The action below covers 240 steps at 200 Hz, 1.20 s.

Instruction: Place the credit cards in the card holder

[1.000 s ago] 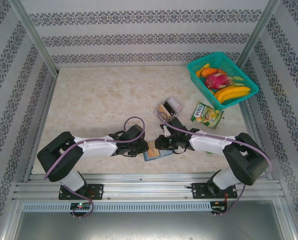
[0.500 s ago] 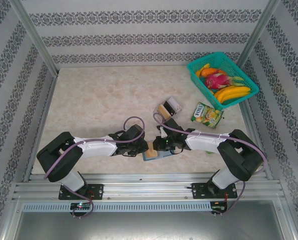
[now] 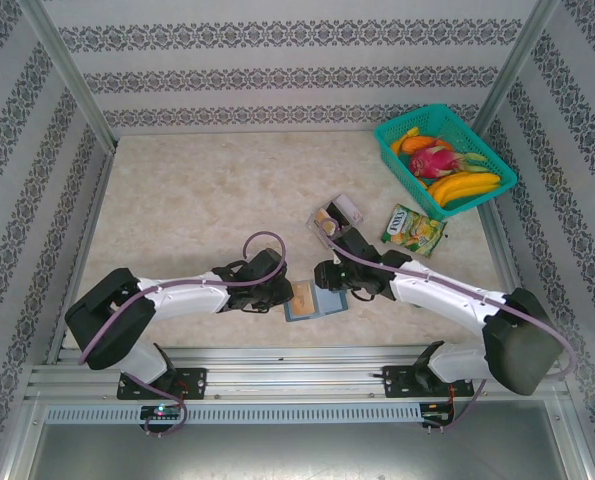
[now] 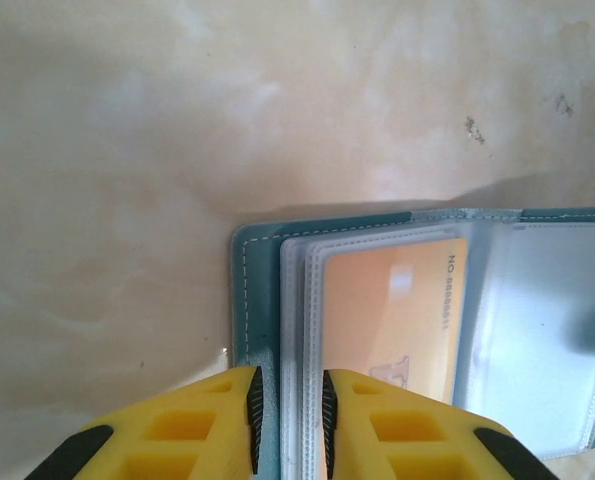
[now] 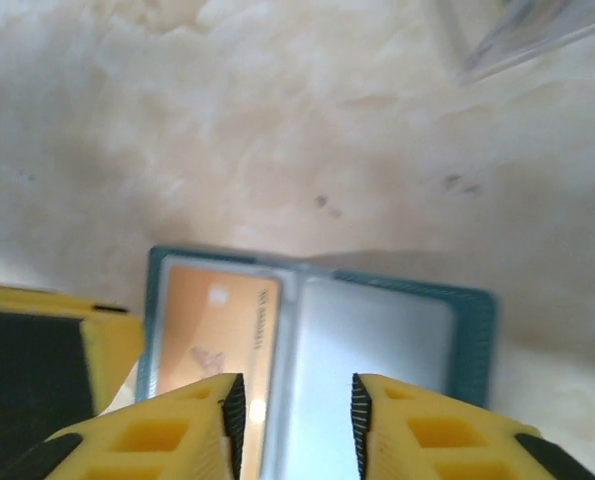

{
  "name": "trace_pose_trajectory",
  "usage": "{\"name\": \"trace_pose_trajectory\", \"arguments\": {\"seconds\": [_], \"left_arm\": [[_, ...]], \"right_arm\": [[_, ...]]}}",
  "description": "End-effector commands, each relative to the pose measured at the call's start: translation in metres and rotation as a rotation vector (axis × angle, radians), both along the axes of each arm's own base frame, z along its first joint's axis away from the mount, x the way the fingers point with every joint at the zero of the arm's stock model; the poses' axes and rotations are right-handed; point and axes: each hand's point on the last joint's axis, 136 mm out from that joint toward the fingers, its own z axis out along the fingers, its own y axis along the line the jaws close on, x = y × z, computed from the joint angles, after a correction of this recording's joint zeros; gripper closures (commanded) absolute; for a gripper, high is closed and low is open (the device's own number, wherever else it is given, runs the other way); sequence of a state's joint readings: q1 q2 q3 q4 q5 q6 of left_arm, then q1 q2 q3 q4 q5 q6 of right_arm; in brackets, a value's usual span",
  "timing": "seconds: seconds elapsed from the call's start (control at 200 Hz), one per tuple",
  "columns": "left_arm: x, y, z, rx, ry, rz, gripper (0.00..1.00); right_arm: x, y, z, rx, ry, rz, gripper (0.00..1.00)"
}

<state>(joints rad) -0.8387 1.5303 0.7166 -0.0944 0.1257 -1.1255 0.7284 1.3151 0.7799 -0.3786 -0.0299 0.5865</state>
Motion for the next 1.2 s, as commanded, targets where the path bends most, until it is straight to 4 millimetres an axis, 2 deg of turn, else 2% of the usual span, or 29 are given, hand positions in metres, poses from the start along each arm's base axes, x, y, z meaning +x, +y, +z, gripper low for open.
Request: {"name": "trace_pose_trajectory", "arguments": {"seconds": [0.0,0.15,0.165,0.195,0.22,0.445,0.615,0.754,0.839,0.934,1.194], "left_arm": [[-0.006,0.004,0.001,0.041,-0.005,-0.028,0.73],[-0.006,0.006,0.003,0.045,-0.010,-0.025,0.72],[-0.006,0.007,0.003,0.047,-0.009,-0.025,0.72],[-0.007,0.008,0.004,0.050,-0.011,-0.022,0.72],[-0.007,0.008,0.005,0.050,-0.015,-0.022,0.72],[-0.008,0.017,0.008,0.068,-0.029,-0.005,0.71],[-0.007,0.017,0.010,0.067,-0.031,-0.002,0.70],[-0.008,0.018,0.008,0.071,-0.024,0.001,0.67],[-0.008,0.018,0.008,0.069,-0.021,0.003,0.65],[-0.008,0.017,0.007,0.060,-0.015,0.008,0.63],[-0.008,0.009,0.004,0.016,0.014,0.003,0.55]], "right_arm": [[-0.002,-0.039,-0.017,-0.229,0.019,-0.021,0.60],[-0.003,-0.026,-0.024,-0.249,0.045,0.029,0.53],[-0.004,-0.024,-0.025,-0.256,0.046,0.036,0.50],[-0.005,-0.022,-0.026,-0.274,0.047,0.046,0.37],[-0.006,-0.022,-0.028,-0.294,0.051,0.051,0.34],[-0.001,-0.038,-0.039,-0.521,0.044,0.035,0.33],[-0.005,-0.036,-0.050,-0.539,0.067,0.055,0.39],[-0.006,-0.040,-0.051,-0.561,0.067,0.044,0.43],[-0.005,-0.045,-0.049,-0.569,0.059,0.024,0.50],[-0.007,-0.049,-0.049,-0.549,0.062,0.004,0.63],[-0.013,-0.049,-0.061,-0.392,0.128,-0.012,0.84]]}}
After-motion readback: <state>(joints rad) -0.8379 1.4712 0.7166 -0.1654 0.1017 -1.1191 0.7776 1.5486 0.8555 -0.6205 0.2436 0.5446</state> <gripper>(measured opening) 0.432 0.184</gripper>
